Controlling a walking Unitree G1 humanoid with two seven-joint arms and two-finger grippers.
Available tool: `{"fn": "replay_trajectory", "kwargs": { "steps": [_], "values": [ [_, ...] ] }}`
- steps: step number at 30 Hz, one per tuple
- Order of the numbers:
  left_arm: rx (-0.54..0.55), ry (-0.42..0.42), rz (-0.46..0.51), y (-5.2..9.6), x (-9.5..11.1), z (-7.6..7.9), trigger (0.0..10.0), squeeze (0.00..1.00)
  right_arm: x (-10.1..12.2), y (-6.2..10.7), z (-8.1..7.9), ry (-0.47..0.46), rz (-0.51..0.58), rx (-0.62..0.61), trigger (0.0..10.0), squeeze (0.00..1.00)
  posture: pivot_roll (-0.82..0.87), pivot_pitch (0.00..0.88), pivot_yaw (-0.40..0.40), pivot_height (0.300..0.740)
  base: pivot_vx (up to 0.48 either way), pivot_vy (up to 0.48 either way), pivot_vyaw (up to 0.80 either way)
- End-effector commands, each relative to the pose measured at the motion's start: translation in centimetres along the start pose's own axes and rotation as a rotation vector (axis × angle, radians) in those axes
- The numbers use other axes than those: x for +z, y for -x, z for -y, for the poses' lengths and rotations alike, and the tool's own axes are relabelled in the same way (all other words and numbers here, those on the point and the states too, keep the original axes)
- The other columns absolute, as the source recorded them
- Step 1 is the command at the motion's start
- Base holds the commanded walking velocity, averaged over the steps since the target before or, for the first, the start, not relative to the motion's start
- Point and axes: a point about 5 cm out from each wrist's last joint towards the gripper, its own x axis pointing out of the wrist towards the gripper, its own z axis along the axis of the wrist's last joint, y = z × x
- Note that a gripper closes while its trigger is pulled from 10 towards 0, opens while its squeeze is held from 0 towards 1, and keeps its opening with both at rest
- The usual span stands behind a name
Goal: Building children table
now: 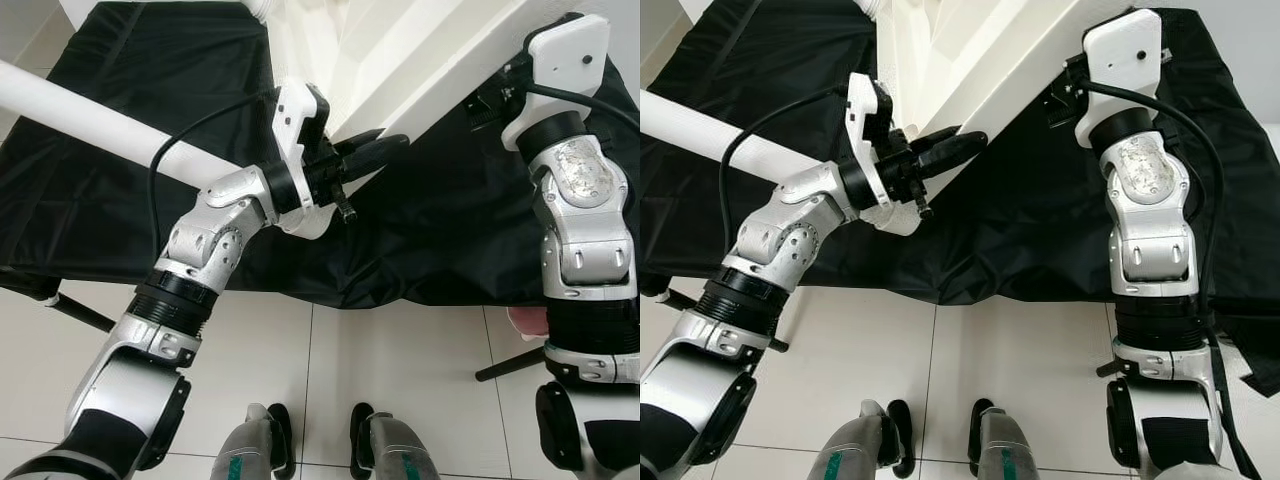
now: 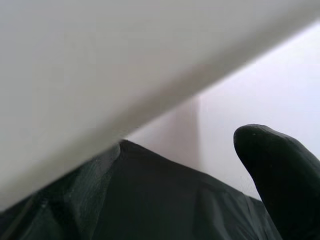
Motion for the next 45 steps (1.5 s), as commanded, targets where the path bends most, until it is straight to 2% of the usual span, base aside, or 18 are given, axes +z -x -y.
{"fn": "replay_trajectory", "kwargs": {
  "steps": [1,4,7,8,11,12,17,19,20,21,22,33,37,38,39,43,44,45],
  "values": [
    [-0.525,0.113,0.028,-1.6,-0.8,3.8,0.0,0.0,4.0,-0.6,-3.6,-0.021,0.203,0.193,10.0,0.0,-0.19,0.171,0.031,0.74,0.0,0.0,0.0],
    [-0.483,0.17,0.075,-1.7,-0.8,3.5,0.0,0.0,4.2,-0.5,-3.8,-0.023,0.204,0.201,10.0,0.0,-0.2,0.168,0.034,0.74,0.0,0.0,0.0],
    [-0.459,0.18,0.087,-1.8,-0.9,3.3,0.0,0.0,4.2,-0.5,-3.8,-0.025,0.205,0.203,10.0,0.0,-0.2,0.168,0.033,0.74,0.0,0.0,0.0],
    [-0.436,0.17,0.071,-1.9,-1.1,3.0,9.2,0.0,4.1,-0.6,-3.8,-0.025,0.205,0.204,10.0,0.0,-0.2,0.167,0.032,0.74,0.0,0.0,0.0],
    [-0.413,0.165,0.036,-1.9,-1.5,2.7,10.0,0.0,4.1,-0.7,-3.8,-0.027,0.204,0.207,10.0,0.0,-0.2,0.167,0.033,0.74,0.0,0.0,0.0],
    [-0.415,0.164,0.021,-1.8,-1.7,2.6,10.0,1.0,4.1,-0.7,-3.8,-0.027,0.204,0.207,10.0,0.0,-0.2,0.168,0.033,0.74,0.0,0.0,0.0],
    [-0.416,0.163,0.01,-1.8,-1.8,2.6,10.0,1.0,4.1,-0.7,-3.9,-0.028,0.203,0.208,10.0,0.0,-0.2,0.169,0.032,0.74,0.0,0.0,0.0],
    [-0.429,0.141,-0.044,-1.3,-2.5,2.8,10.0,1.0,4.1,-0.8,-3.9,-0.029,0.201,0.21,10.0,0.0,-0.19,0.172,0.029,0.74,0.0,0.0,0.0],
    [-0.424,0.134,-0.061,-1.1,-2.8,2.8,10.0,0.81,4.1,-0.8,-3.9,-0.029,0.199,0.21,10.0,0.0,-0.19,0.173,0.027,0.74,0.0,0.0,0.0],
    [-0.419,0.13,-0.071,-1.0,-3.0,2.8,10.0,0.81,4.1,-0.8,-3.9,-0.03,0.198,0.211,10.0,0.0,-0.19,0.173,0.027,0.74,0.0,0.0,0.0],
    [-0.41,0.121,-0.078,-0.9,-3.0,2.8,10.0,0.0,4.0,-0.8,-3.9,-0.031,0.197,0.211,10.0,0.0,-0.19,0.173,0.026,0.74,0.0,0.0,0.0],
    [-0.36,0.092,-0.073,-0.8,-2.6,2.2,10.0,0.0,4.0,-0.8,-4.0,-0.035,0.197,0.212,10.0,0.0,-0.18,0.172,0.023,0.74,0.0,0.0,0.0],
    [-0.282,0.019,-0.104,-0.8,-2.4,1.6,10.0,0.0,3.6,-0.4,-3.9,-0.043,0.175,0.193,10.0,0.0,-0.18,0.176,0.027,0.74,0.0,0.0,0.0],
    [-0.271,0.001,-0.112,-0.8,-2.3,1.5,10.0,0.69,3.5,-0.2,-3.8,-0.045,0.168,0.185,10.0,0.0,-0.18,0.176,0.027,0.74,0.0,0.0,0.0],
    [-0.275,-0.009,-0.112,-0.8,-2.2,1.5,10.0,1.0,3.4,-0.1,-3.7,-0.045,0.163,0.179,10.0,0.0,-0.17,0.177,0.031,0.74,0.0,0.0,0.0],
    [-0.248,-0.077,-0.138,-1.0,-2.2,1.2,10.0,1.0,3.1,0.4,-3.5,-0.05,0.144,0.157,10.0,0.0,-0.17,0.178,0.033,0.74,0.0,0.0,0.0],
    [-0.226,-0.103,-0.142,-1.2,-2.0,1.1,10.0,0.0,2.9,0.6,-3.5,-0.052,0.134,0.146,10.0,0.0,-0.17,0.179,0.039,0.74,0.0,0.0,0.0],
    [-0.226,-0.103,-0.142,-1.2,-2.0,1.1,10.0,0.0,2.9,0.6,-3.5,-0.052,0.134,0.146,10.0,0.0,-0.17,0.179,0.039,0.74,0.0,0.0,0.0]
  ]
}}
